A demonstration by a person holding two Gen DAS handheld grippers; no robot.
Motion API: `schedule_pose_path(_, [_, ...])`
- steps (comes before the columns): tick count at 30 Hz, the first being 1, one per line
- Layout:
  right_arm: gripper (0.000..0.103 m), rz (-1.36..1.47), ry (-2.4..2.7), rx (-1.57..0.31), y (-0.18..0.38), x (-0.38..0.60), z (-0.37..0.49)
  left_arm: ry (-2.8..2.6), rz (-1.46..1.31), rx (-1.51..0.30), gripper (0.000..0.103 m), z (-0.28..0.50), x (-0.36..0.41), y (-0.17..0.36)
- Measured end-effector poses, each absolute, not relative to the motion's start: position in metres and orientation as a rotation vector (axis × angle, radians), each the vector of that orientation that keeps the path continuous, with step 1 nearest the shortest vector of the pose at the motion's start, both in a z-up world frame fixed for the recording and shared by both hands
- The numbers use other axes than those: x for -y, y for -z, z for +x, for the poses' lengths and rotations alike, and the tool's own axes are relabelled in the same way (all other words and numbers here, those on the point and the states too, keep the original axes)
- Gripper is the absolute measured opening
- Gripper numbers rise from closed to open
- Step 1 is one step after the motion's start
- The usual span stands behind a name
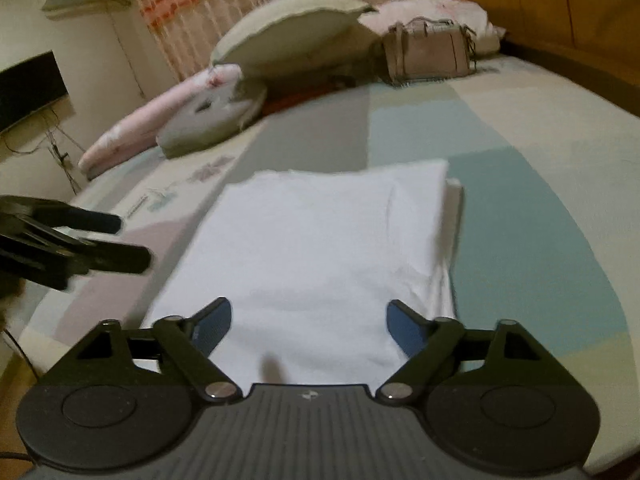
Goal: Fold clothes
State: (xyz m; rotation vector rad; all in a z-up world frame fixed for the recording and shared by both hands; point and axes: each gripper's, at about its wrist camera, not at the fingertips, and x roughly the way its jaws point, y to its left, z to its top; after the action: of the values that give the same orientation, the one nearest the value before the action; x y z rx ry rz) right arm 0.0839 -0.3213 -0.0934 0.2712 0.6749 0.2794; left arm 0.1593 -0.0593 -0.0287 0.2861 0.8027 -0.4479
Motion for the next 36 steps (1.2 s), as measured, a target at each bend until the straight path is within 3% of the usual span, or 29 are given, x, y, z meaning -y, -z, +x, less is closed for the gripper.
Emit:
schedule_pose_path(4, [0.079,0.278,-0.272,-0.643,0.081,0.328,0.08,0.417,0.279,-0.783,0.095,0.153,0.048,0.028])
schedule_pose_path(6, [0.072,0.247,-0.242,-0.63,0.074,0.33,0.089,0.411,0.262,-0.768,0.095,0.152,0.044,0.028])
schedule_pose_path(8, [0.044,0.206,-0.206,-0.62,0.069,0.332,0.101,0.412,0.241,-0.759,0.095,0.15,0.04,0.028])
schedule_pose_path(15, [0.042,0.169,-0.027,-0.639,0.082,0.353,0.157,0.401,0.217,-0.759,0.095,0.152,0.03,0.032])
schedule_pose_path(16, [0.032,0.177,-0.026,-0.645,0.085,0.355,0.162,0.399,0.218,-0.76,0.095,0.153,0.029,0.033])
schedule_pose_path(17, [0.009,0.189,-0.036,-0.643,0.088,0.356,0.166,0.396,0.218,-0.761,0.095,0.154,0.028,0.034])
schedule_pose_path(24, [0.006,0.219,-0.019,-0.683,0.097,0.373,0.201,0.388,0.209,-0.751,0.095,0.16,0.024,0.035])
schedule_pose_path(33, [0.014,0.213,-0.07,-0.618,0.062,0.356,0.194,0.383,0.207,-0.749,0.095,0.161,0.019,0.038])
schedule_pose_path(36, [0.024,0.185,-0.131,-0.656,0.067,0.339,0.202,0.388,0.208,-0.749,0.095,0.159,0.018,0.037])
